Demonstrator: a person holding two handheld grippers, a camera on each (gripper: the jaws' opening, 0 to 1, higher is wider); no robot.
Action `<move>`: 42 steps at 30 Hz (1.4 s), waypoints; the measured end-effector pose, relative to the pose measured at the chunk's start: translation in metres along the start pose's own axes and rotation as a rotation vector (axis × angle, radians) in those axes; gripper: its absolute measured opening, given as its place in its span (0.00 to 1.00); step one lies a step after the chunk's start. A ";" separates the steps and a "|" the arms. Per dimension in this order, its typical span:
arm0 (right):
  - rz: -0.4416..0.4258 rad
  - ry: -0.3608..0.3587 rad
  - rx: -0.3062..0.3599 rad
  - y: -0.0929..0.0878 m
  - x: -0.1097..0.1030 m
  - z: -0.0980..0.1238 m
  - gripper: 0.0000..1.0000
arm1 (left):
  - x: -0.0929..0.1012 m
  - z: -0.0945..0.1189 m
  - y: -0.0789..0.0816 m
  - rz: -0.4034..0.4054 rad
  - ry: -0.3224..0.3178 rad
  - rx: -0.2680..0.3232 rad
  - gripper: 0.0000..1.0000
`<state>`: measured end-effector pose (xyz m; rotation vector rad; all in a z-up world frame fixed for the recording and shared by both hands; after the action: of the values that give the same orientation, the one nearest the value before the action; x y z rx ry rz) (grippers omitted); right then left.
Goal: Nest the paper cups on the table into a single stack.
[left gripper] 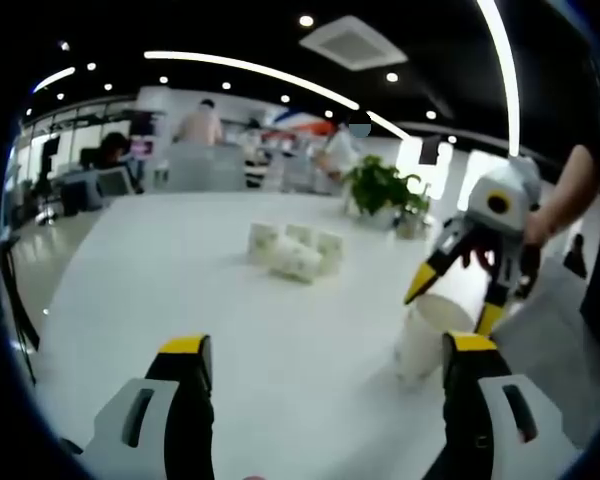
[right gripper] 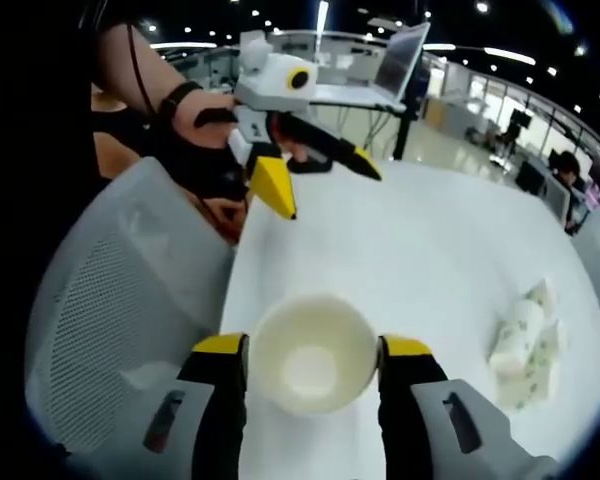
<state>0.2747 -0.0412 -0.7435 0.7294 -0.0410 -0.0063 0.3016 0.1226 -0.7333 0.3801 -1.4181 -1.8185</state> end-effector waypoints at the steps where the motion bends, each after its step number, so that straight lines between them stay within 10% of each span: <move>1: 0.000 -0.001 -0.002 0.000 0.000 -0.001 0.54 | 0.000 0.000 0.000 0.001 -0.001 -0.001 0.93; 42: -0.153 -0.135 0.089 0.003 0.020 0.035 0.61 | 0.004 0.002 0.011 -0.017 -0.016 0.014 0.93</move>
<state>0.2928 -0.0628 -0.7152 0.8190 -0.1149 -0.2010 0.3025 0.1205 -0.7214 0.3870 -1.4433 -1.8296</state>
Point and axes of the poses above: the point that each gripper's makers call its tool centre point, and the gripper's own axes: z roughly backward along the fingers, x roughly to its right, y roughly out of its top, the point moved 4 cm from there along z, roughly backward along the fingers, and after that the axes turned 1 degree about -x, right-handed, at the moved point
